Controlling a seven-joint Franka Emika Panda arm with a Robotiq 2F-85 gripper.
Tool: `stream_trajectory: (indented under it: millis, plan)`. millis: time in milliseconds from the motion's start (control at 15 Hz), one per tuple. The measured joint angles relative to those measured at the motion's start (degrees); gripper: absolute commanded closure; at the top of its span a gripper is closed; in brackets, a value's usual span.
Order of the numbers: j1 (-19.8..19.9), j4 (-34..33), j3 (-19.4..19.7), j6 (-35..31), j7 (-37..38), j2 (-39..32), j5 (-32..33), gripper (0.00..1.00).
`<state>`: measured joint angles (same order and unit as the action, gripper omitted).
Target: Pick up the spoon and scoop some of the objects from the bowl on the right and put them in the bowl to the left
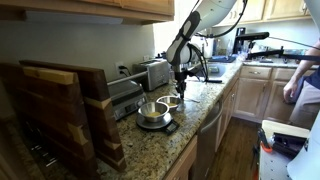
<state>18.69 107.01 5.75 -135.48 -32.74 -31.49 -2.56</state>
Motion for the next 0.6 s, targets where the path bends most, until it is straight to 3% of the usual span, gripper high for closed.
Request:
stream_trajectory:
  millis: [133,600]
  plan:
    - [-0.02,-0.04,-0.15,0.03,0.22,0.01,0.01,0.62]
    - [-1.50,2.17,-0.27,0.64,0.45,4.29,1.03,0.17]
